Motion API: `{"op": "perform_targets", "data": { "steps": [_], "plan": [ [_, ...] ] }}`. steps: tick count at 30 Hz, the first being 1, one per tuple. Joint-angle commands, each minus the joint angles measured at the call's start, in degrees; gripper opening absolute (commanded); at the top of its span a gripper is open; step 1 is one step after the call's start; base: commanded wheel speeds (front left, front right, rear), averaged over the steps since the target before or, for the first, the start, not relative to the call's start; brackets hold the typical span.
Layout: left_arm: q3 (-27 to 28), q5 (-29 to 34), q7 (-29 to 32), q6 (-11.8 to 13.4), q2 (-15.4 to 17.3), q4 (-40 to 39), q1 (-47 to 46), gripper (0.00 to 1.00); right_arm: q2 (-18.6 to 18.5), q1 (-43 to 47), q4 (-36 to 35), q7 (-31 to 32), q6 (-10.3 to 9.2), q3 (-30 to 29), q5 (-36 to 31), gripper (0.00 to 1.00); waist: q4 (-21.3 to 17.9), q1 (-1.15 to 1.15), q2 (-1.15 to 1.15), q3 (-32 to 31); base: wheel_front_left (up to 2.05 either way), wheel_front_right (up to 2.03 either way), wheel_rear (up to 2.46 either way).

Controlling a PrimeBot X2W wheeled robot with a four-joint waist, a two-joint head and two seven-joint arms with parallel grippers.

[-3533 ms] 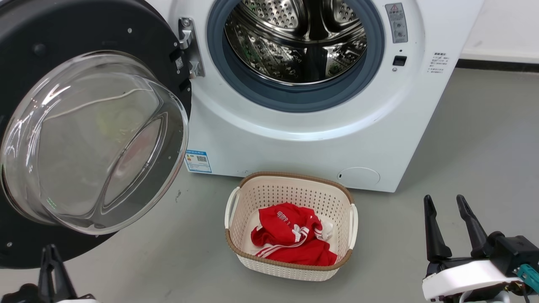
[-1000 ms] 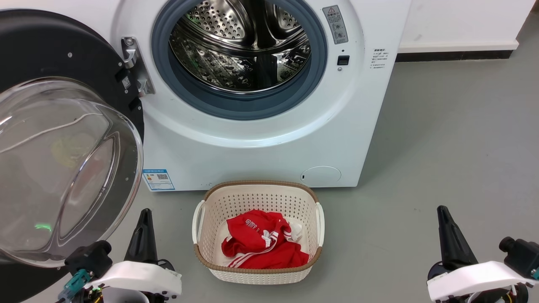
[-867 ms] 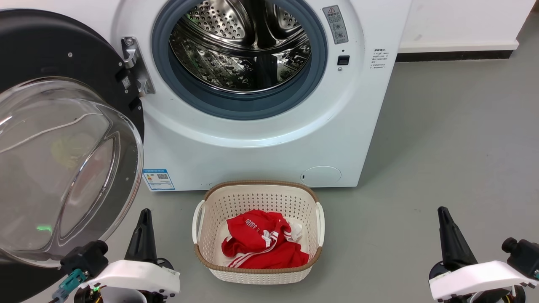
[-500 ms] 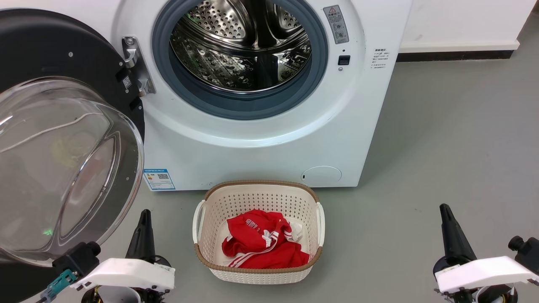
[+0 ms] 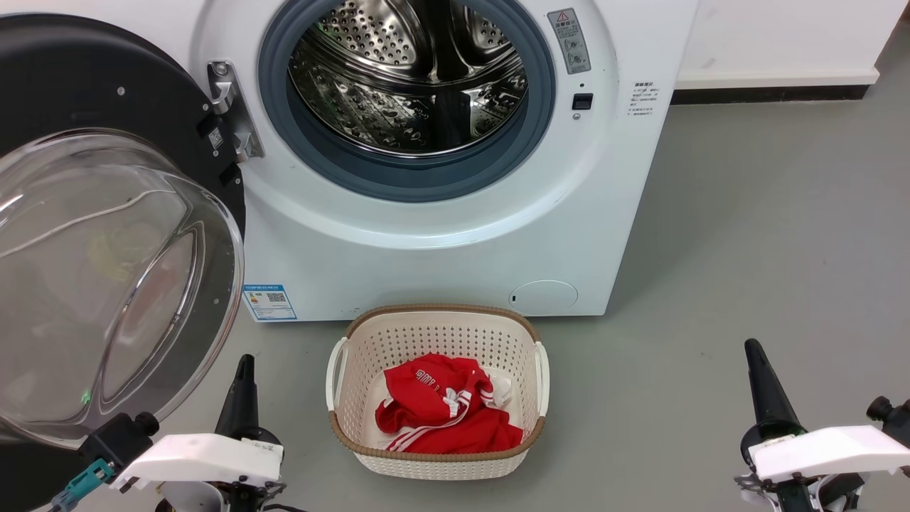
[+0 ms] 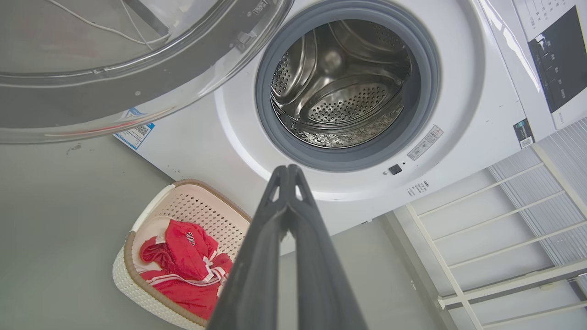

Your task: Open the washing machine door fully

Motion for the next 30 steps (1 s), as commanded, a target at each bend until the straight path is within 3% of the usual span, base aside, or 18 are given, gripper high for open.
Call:
{"op": "perform_targets", "data": {
  "steps": [1,30],
  "plan": [
    [0.2,-1.5,0.2,-0.3,0.1,-0.4,-1.7,0.00,-0.5,-1.4,-0.3,0.2,0.00,-0.2,1.4,0.00,0.0,-0.01,0.00,0.0,0.00,0.00,0.00],
    [1.5,-21.5,5.1,-2.0,0.0,1.3,-2.8,0.00,-0.4,-3.2,1.8,4.5,-0.01,-1.5,20.3,0.00,0.2,-0.01,0.00,0.1,0.00,0.00,0.00]
  ]
}}
